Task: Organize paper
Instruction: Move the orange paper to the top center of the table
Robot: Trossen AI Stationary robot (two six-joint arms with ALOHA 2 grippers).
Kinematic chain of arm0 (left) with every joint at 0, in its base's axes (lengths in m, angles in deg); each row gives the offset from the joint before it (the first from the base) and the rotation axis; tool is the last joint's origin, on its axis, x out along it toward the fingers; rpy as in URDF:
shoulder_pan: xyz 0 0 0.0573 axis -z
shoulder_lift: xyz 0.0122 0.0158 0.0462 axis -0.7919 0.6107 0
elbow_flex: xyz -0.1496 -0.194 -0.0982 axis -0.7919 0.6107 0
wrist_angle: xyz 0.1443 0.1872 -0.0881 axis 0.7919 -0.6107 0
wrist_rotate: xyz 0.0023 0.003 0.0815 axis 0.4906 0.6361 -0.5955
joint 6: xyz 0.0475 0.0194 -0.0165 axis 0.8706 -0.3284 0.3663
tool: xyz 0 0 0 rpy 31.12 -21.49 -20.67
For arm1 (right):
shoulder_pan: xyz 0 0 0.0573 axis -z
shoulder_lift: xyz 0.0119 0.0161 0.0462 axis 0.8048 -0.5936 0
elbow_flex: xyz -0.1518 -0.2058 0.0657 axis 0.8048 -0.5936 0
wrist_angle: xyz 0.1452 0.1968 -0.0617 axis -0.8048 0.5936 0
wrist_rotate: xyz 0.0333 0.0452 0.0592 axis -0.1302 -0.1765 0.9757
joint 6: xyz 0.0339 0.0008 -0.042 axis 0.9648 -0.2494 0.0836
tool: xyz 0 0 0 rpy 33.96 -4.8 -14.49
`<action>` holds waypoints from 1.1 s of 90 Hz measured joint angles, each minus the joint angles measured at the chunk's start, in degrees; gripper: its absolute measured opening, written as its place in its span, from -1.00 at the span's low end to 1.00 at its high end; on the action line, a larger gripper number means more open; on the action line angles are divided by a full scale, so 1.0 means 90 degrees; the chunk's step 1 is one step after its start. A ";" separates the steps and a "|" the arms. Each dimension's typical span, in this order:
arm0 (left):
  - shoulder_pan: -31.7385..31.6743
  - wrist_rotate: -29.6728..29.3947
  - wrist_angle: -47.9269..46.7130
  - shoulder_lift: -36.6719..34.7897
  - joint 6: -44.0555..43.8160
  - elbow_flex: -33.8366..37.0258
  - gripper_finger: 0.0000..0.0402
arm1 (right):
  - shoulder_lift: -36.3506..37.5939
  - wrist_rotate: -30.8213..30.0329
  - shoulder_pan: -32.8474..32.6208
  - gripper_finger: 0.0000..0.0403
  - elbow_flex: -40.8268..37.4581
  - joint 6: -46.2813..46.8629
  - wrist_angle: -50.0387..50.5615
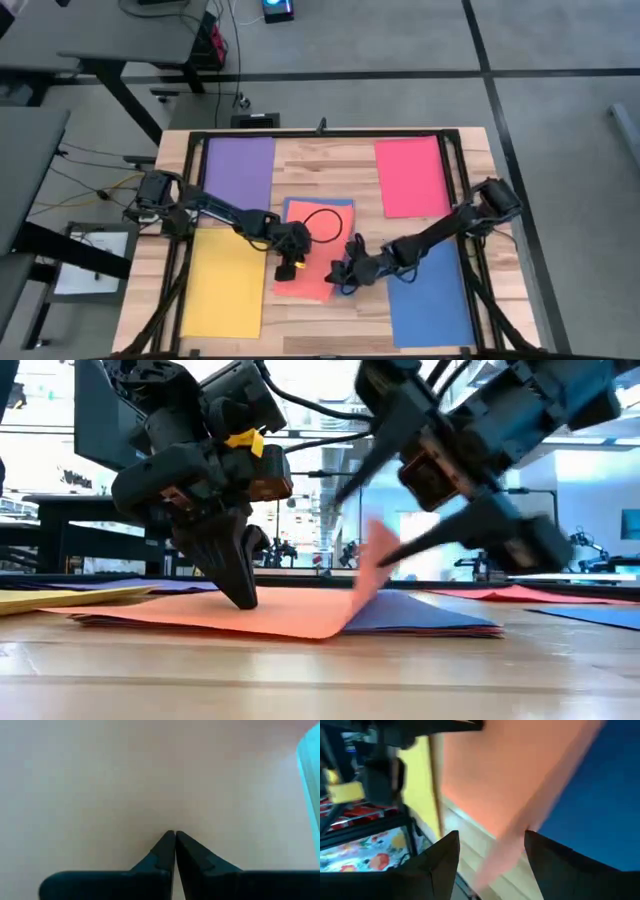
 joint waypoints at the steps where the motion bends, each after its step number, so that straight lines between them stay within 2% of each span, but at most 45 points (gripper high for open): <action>1: 0.0000 0.0000 0.0000 0.0000 0.0002 0.0000 -1.00 | 0.0006 -0.0021 -0.0011 0.05 0.0000 0.0046 0.0072; 22: -0.0005 0.0001 0.0048 0.0000 0.0068 0.0003 -1.00 | 0.0014 -0.0229 0.0134 0.06 -0.0002 0.0270 0.0494; 45: -0.0005 0.0002 0.0070 0.0002 0.0063 0.0005 -1.00 | 0.0002 -0.0301 0.0719 0.01 -0.0002 -0.0619 0.0621; 55: -0.0005 0.0002 0.0072 -0.0001 0.0066 0.0005 -1.00 | 0.0002 -0.0031 0.0837 -0.20 -0.0002 -0.0905 0.0666; 67: -0.0047 -0.0054 -0.0270 -0.0135 0.0072 -0.0075 -1.00 | 0.0016 0.0273 0.0831 -0.79 -0.0002 -0.1368 0.0672; 71: -0.0090 -0.0098 -0.0673 -0.0232 0.0101 -0.0176 -1.00 | 0.0064 0.0352 0.0804 -0.91 -0.0002 -0.1537 0.0695; 85: -0.0264 -0.0269 -0.2075 -0.0665 0.0454 -0.0763 -1.00 | 0.0662 0.0360 0.0741 -0.99 -0.0002 -0.1860 0.1115; 99: -0.0456 -0.0940 -0.2677 -0.1180 0.0857 -0.1164 -1.00 | 0.1664 0.0231 0.1008 -1.00 0.0000 -0.2383 0.2549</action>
